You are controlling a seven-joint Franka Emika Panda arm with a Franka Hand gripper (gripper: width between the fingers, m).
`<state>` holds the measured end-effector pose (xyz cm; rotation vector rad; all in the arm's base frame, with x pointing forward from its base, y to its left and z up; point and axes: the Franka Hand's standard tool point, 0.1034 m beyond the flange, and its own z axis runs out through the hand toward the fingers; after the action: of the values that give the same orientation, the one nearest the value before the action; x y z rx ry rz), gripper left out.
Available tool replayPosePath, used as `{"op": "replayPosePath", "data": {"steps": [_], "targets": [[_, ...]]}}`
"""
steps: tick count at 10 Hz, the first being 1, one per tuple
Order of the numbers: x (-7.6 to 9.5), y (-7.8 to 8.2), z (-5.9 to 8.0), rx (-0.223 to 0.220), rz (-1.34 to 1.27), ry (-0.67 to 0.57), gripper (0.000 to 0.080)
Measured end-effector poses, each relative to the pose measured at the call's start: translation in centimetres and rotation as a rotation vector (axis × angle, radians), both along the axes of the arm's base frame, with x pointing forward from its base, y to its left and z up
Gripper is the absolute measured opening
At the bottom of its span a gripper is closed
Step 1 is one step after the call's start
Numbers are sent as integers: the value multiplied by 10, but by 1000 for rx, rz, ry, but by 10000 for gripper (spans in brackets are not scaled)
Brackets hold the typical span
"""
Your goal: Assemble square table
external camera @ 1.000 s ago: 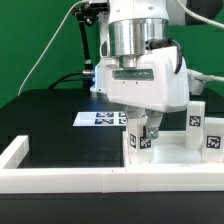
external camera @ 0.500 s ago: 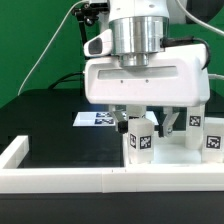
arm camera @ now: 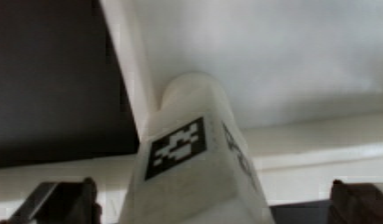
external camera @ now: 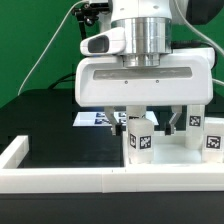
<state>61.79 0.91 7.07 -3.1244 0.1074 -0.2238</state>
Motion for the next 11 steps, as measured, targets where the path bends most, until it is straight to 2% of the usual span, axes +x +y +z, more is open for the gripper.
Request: {"op": "replayPosePath", "data": {"steps": [5,6,7,8,11], "targets": [[-1,2,1,-57,317,5,642],[-1,2,1,-57,322,5,479],[-1,2,1,-57,320,5,479],[-1,2,1,-57,320,5,286],[-1,2,1,-53,292,5,290]]}}
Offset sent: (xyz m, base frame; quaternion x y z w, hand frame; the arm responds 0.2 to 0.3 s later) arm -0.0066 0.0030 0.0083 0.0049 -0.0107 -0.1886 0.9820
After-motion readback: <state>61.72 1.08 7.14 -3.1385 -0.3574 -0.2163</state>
